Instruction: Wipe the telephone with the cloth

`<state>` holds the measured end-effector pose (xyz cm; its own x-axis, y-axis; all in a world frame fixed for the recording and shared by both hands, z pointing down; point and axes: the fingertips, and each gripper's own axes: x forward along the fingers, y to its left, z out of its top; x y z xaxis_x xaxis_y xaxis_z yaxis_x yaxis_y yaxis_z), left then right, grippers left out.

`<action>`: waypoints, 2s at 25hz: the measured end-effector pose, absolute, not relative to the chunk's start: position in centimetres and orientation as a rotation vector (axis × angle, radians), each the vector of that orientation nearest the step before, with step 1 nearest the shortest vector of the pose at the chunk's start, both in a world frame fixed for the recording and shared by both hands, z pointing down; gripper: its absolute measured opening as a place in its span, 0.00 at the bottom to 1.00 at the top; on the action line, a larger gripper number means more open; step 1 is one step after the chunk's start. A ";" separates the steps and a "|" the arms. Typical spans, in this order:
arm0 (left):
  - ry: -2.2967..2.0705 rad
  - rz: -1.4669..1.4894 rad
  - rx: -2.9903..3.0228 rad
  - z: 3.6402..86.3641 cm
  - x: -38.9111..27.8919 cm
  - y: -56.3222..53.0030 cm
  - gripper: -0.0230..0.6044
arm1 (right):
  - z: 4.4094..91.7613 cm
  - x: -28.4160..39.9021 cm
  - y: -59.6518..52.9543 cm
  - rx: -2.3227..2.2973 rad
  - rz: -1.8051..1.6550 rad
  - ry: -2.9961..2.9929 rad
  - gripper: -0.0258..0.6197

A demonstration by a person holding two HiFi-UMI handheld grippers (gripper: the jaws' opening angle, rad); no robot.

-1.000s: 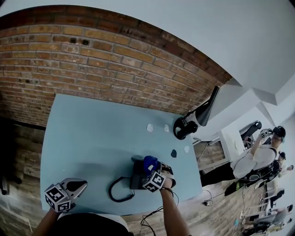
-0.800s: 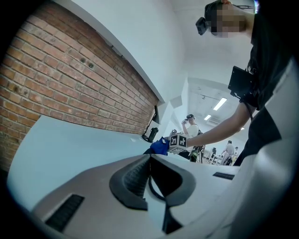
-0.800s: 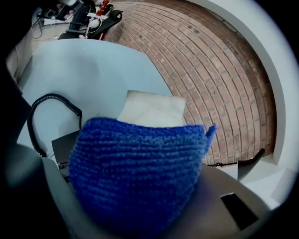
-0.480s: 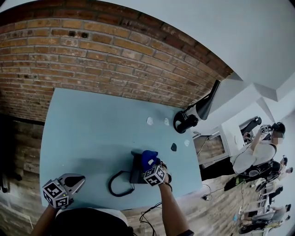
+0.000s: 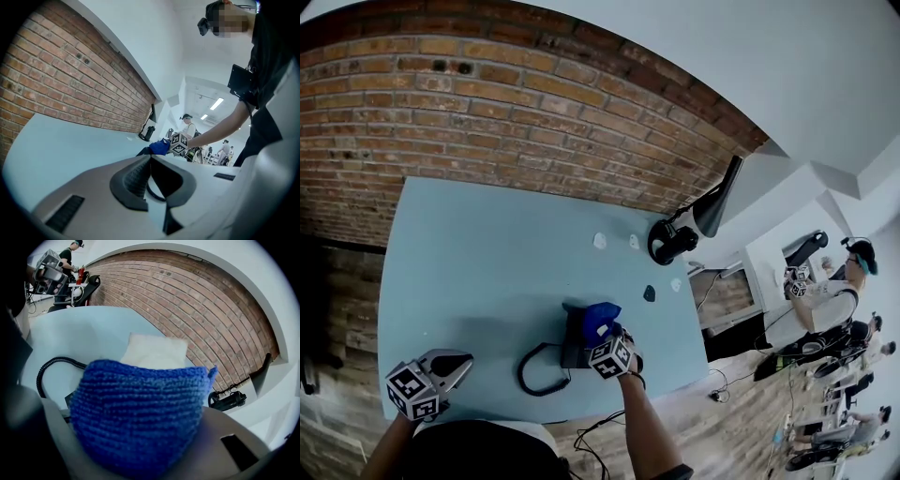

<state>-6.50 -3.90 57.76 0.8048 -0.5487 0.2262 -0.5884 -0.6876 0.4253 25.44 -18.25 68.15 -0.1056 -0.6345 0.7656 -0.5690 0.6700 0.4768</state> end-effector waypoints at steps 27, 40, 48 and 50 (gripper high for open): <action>-0.828 0.120 2.507 57.8 -5.9 -3.5 0.08 | 69.0 25.3 -16.1 1.033 -0.001 -1.815 0.15; -0.824 0.119 2.509 58.1 -5.9 -3.4 0.08 | 69.7 25.0 -14.5 1.028 0.016 -1.821 0.15; -0.811 0.117 2.509 58.3 -5.6 -3.0 0.08 | 70.6 24.7 -12.9 1.015 0.036 -1.827 0.15; -0.810 0.121 2.511 58.2 -5.5 -3.0 0.08 | 70.7 24.8 -12.6 1.013 0.041 -1.828 0.15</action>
